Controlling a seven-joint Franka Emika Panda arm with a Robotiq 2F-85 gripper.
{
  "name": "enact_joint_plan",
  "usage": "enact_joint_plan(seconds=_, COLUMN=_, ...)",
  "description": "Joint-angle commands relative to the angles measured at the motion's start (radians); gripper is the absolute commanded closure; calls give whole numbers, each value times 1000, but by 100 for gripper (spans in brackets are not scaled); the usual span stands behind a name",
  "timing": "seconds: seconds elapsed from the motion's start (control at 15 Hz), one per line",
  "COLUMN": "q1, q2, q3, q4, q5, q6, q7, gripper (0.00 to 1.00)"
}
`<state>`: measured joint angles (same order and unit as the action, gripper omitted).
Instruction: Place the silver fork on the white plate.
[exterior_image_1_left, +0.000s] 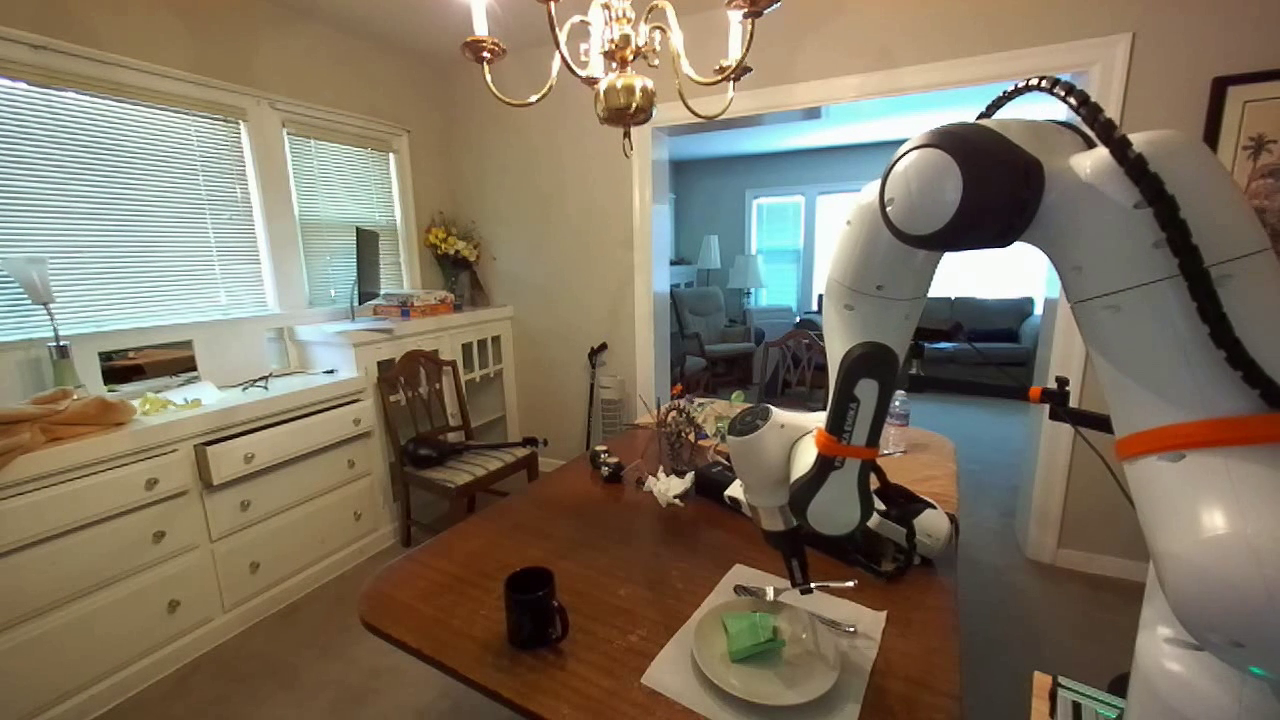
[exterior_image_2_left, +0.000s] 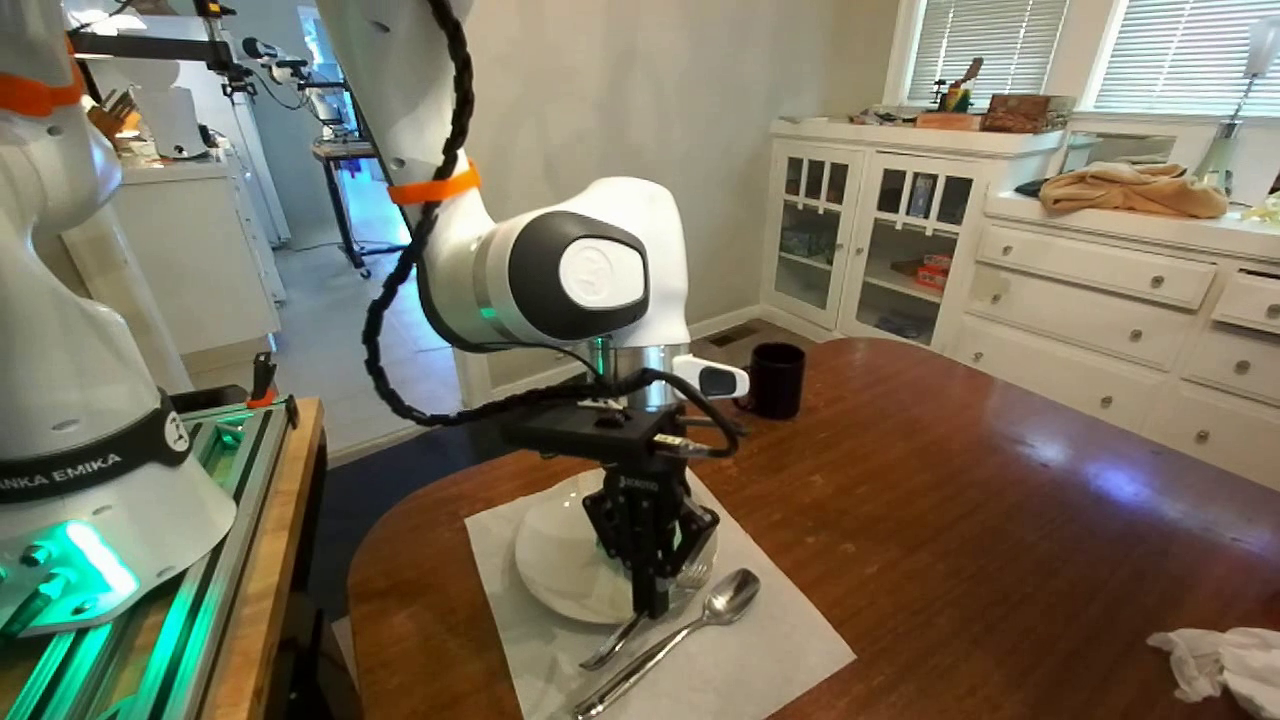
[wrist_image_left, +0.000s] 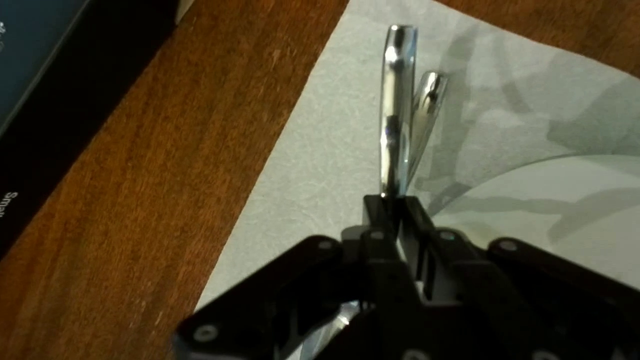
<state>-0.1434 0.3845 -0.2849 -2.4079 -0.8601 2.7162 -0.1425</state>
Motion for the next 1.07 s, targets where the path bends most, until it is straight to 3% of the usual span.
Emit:
enact_joint_plan(seconds=0.0, q1=16, q2=50, q3=-5, q4=33, q5=-48, q6=-31, q7=69, gripper=97)
enact_joint_plan(seconds=1.0, q1=43, q2=65, q3=5, q4=29, q5=-212, q6=-54, q7=181, gripper=97)
